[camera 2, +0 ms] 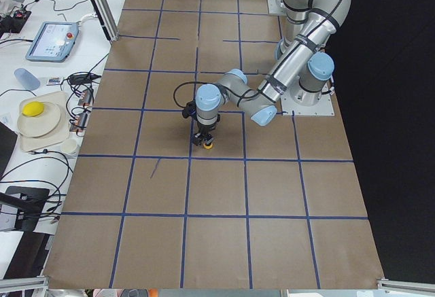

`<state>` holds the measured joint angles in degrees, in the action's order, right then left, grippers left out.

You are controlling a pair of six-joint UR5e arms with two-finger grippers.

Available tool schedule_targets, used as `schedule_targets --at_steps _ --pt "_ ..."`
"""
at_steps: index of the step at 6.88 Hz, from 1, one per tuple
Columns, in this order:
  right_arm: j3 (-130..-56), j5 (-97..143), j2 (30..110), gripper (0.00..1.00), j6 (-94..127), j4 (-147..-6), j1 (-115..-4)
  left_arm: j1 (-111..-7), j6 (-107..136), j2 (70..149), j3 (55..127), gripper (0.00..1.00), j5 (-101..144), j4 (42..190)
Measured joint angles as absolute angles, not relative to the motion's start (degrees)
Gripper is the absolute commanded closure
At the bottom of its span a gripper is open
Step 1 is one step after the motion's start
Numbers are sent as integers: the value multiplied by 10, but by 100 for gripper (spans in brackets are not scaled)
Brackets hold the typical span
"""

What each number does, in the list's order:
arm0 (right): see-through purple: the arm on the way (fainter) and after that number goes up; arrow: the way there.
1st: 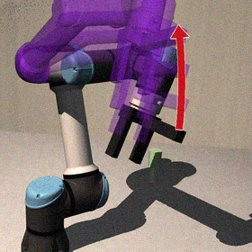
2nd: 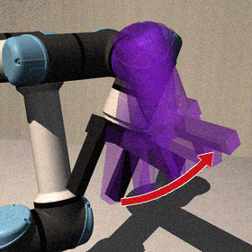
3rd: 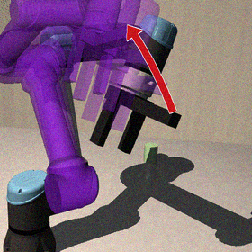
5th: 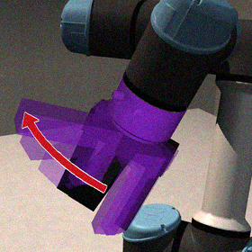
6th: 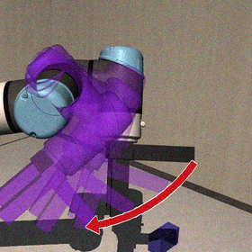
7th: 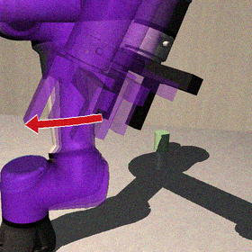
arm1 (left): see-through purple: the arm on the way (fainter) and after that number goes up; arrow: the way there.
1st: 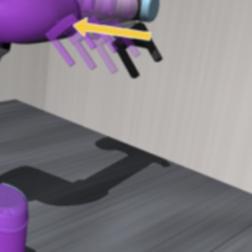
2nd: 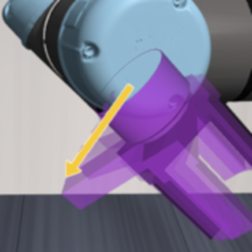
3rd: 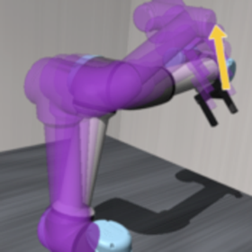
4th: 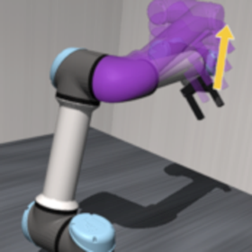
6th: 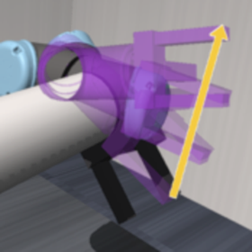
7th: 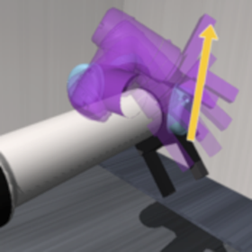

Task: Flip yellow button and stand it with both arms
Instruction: 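Close the left gripper on the yellow button's base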

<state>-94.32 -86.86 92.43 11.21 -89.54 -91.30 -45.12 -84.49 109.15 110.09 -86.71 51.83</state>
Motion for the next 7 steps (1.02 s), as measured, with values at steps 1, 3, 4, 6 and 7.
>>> schedule_targets --at_steps 1,3,4,6,7 --pt "-945 -869 923 0 129 -896 -907 -451 -857 1096 1101 14 -868 517" --pt "-946 -869 919 0 137 -897 -879 -451 -877 1096 1100 23 -871 517" --pt "-947 -870 918 0 138 -896 -871 -451 -883 1096 1099 23 -874 518" --pt "-955 -870 898 0 154 -899 -863 -451 -889 1095 1098 41 -879 518" --pt "-958 -870 882 0 167 -913 -862 -451 -892 1094 1098 59 -879 517"
